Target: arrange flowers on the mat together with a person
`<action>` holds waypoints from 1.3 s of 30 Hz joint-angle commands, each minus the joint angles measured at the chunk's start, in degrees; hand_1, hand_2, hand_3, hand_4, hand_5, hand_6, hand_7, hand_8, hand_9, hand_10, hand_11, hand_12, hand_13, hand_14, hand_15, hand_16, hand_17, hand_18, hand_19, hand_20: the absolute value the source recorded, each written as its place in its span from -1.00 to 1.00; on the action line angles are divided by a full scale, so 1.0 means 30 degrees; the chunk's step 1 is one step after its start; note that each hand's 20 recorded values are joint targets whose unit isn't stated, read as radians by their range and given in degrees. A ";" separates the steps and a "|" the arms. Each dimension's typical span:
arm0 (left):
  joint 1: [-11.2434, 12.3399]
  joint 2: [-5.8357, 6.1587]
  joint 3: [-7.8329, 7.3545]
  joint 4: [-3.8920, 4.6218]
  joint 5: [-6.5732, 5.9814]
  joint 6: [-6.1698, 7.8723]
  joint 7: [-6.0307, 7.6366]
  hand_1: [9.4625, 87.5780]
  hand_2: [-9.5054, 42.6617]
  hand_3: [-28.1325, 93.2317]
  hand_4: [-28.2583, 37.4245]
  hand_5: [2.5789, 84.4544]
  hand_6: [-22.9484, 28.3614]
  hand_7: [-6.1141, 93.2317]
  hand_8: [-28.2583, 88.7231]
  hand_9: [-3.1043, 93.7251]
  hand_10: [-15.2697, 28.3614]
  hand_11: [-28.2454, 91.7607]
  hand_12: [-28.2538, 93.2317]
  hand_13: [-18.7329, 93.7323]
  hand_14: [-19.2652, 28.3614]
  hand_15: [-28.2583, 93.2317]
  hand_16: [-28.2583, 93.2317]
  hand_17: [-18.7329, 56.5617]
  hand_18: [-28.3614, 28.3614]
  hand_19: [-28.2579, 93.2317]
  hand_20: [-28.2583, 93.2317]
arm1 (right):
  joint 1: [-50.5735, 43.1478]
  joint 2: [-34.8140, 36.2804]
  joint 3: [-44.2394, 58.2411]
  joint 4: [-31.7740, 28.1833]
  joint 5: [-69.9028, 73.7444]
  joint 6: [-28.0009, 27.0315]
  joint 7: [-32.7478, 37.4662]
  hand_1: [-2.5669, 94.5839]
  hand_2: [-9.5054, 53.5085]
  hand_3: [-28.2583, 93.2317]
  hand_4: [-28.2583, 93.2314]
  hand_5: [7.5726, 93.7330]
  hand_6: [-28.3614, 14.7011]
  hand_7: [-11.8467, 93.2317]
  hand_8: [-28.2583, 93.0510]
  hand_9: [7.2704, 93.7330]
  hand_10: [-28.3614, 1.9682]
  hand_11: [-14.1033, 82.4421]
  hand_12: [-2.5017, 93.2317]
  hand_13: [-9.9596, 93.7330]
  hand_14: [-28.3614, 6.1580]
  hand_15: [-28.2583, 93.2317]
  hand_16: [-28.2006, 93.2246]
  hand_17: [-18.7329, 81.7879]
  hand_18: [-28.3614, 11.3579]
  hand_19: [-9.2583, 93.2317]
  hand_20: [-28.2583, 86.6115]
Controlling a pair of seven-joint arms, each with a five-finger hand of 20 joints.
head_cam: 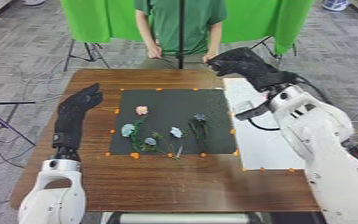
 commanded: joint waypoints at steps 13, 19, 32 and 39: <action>-0.0268 -0.0418 0.0935 0.0983 -0.0203 0.0060 0.0938 -0.59 -0.55 0.56 -0.80 0.06 0.11 -0.63 -0.63 -0.01 0.33 -0.24 -0.31 -0.03 0.57 -0.28 -0.51 -0.39 0.44 -0.36 -0.27 | -0.8348 -0.6436 0.1289 -0.0483 1.0447 0.8095 -0.6362 -0.77 -0.54 0.69 -0.79 0.02 0.27 -0.58 -0.65 -0.04 -0.14 -0.58 -0.60 -0.13 -0.11 -0.39 -0.17 -0.22 -0.34 -0.66 0.00; -0.1686 -0.0517 0.1250 0.1891 -0.0288 0.0064 0.1484 -0.60 -0.56 0.57 -0.79 0.06 0.11 -0.63 -0.63 -0.01 0.33 -0.24 -0.32 -0.03 0.57 -0.28 -0.51 -0.39 0.44 -0.36 -0.26 | -0.8273 -0.6291 0.1244 -0.0587 1.0674 0.7594 -0.6600 -0.77 -0.53 0.70 -0.80 0.04 0.28 -0.57 -0.65 -0.02 -0.13 -0.57 -0.60 -0.11 -0.13 -0.36 -0.18 -0.22 -0.34 -0.66 0.02; -0.2105 -0.1029 0.1759 0.2030 -0.0098 -0.0541 0.1248 -0.59 -0.56 0.56 -0.79 0.06 0.11 -0.63 -0.63 -0.01 0.33 -0.24 -0.31 -0.03 0.57 -0.28 -0.52 -0.39 0.44 -0.36 -0.26 | -0.8259 -0.6388 0.1401 -0.0495 1.0089 0.6217 -0.5914 -0.77 -0.50 0.69 -0.79 0.06 0.28 -0.57 -0.65 0.00 -0.13 -0.57 -0.60 -0.08 -0.20 -0.34 -0.18 -0.22 -0.37 -0.66 0.03; -0.1672 -0.1053 0.1651 0.1804 -0.0069 -0.0526 0.1115 -0.59 -0.55 0.56 -0.79 0.06 0.11 -0.63 -0.63 -0.01 0.33 -0.24 -0.31 -0.03 0.57 -0.28 -0.52 -0.39 0.44 -0.36 -0.26 | -0.8358 -0.6437 0.1663 -0.0512 0.9854 0.5731 -0.5670 -0.77 -0.50 0.68 -0.79 0.06 0.28 -0.57 -0.65 0.01 -0.13 -0.57 -0.60 -0.06 -0.21 -0.33 -0.18 -0.22 -0.37 -0.66 0.03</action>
